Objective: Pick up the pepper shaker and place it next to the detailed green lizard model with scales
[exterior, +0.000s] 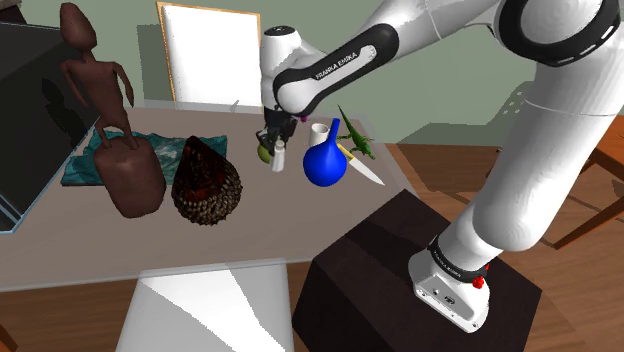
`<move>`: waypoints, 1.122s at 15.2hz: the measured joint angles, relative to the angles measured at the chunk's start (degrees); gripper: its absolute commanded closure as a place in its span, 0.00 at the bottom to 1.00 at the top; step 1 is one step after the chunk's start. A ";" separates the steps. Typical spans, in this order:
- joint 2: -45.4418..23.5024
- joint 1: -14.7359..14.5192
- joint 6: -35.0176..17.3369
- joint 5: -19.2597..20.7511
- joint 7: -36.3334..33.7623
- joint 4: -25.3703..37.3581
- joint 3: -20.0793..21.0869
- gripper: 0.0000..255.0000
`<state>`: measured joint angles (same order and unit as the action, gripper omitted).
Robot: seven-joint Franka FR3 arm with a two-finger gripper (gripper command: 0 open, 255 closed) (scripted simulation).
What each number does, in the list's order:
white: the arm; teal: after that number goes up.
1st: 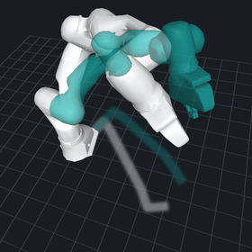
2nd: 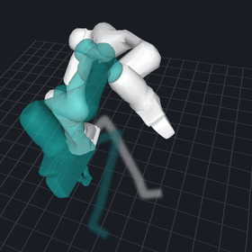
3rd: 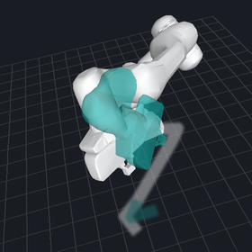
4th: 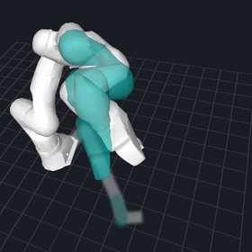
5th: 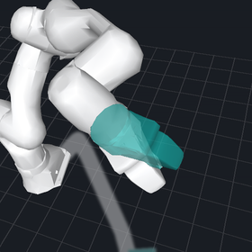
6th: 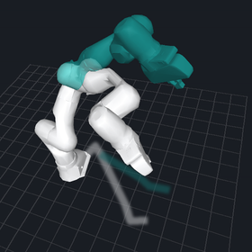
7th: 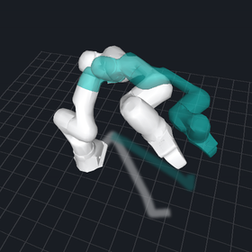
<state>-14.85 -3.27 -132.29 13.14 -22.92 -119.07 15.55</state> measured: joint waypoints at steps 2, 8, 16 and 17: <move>0.70 1.55 -0.51 -0.34 2.36 -0.88 -0.72 1.00; 1.73 6.62 -1.61 -1.35 10.48 -2.00 -3.32 1.00; 0.11 13.37 -2.34 -2.33 21.64 0.17 -7.09 1.00; -0.44 14.22 -2.35 -2.45 23.05 0.89 -7.55 1.00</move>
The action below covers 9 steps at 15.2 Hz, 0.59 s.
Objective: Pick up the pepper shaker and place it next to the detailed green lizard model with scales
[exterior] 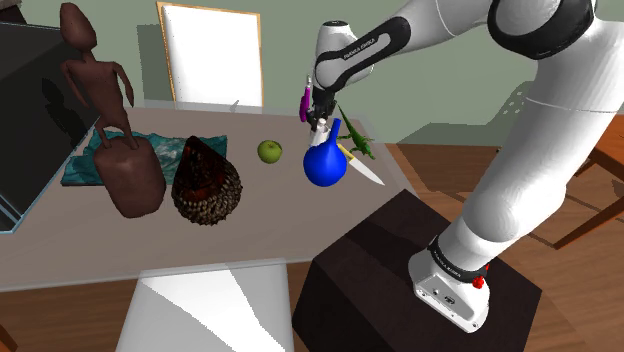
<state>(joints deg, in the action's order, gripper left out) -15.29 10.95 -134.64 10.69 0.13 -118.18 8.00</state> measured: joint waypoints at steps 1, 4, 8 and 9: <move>-0.10 0.83 0.07 -0.23 1.39 0.39 -0.37 1.00; -1.70 3.27 0.48 -0.68 5.45 2.89 -1.59 1.00; -4.58 6.59 1.25 -1.36 10.87 6.96 -3.09 1.00; -5.27 7.17 1.35 -1.46 11.78 7.78 -3.35 1.00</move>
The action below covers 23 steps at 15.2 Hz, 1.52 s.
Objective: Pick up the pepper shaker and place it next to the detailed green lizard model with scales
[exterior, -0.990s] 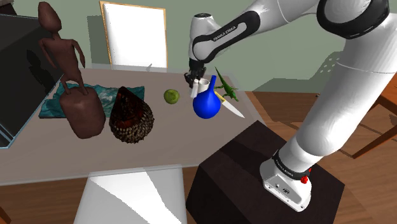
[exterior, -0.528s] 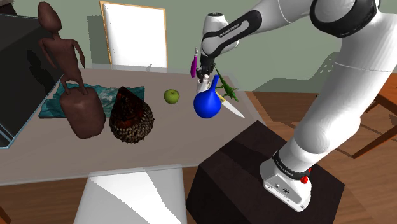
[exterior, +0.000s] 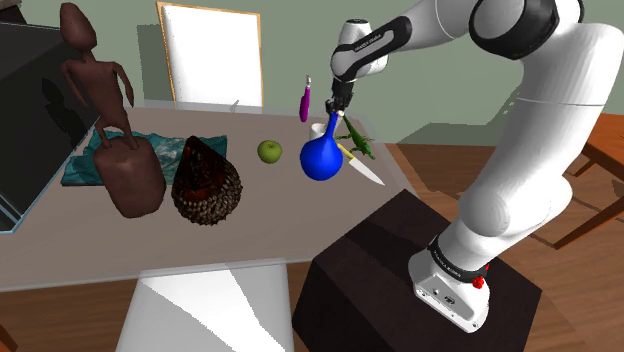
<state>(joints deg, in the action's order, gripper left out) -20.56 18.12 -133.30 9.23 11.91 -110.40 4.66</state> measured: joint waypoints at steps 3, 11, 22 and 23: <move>-1.49 0.82 -0.93 0.00 1.18 0.65 -0.41 1.00; -5.20 0.67 -5.37 0.88 0.39 0.48 -0.94 1.00; -10.85 -0.16 -11.96 2.19 -1.33 1.18 -1.81 1.00; -11.51 0.02 -12.98 2.20 -1.11 1.52 -1.90 1.00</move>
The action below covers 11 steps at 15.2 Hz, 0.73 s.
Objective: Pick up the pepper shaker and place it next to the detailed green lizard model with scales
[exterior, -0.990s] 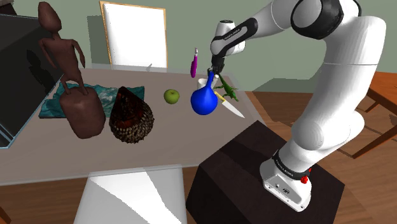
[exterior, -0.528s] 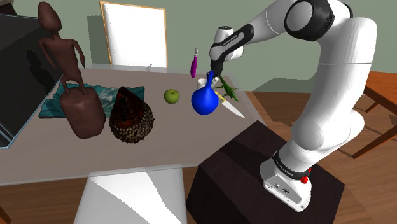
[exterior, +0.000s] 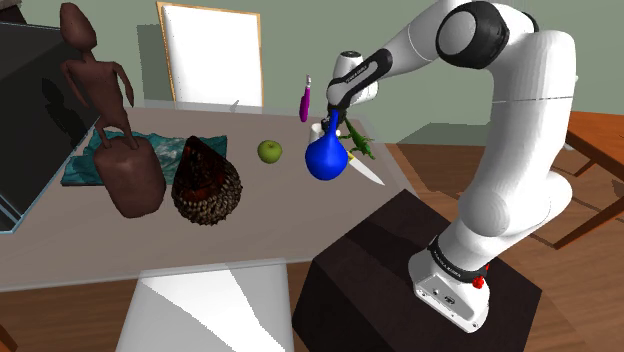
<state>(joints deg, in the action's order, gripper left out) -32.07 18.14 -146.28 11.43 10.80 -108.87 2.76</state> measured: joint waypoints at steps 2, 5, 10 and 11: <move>-1.21 -0.14 -3.44 0.21 -0.24 -0.12 -0.29 1.00; -2.83 -0.31 -6.56 0.16 -0.11 0.27 -0.62 1.00; -3.41 -1.04 -5.59 0.39 -0.70 1.38 -1.43 1.00; -3.13 -0.55 -5.45 0.21 -0.10 0.92 -1.32 1.00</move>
<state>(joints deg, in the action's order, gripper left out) -35.21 17.59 -151.74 11.64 10.70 -107.95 1.44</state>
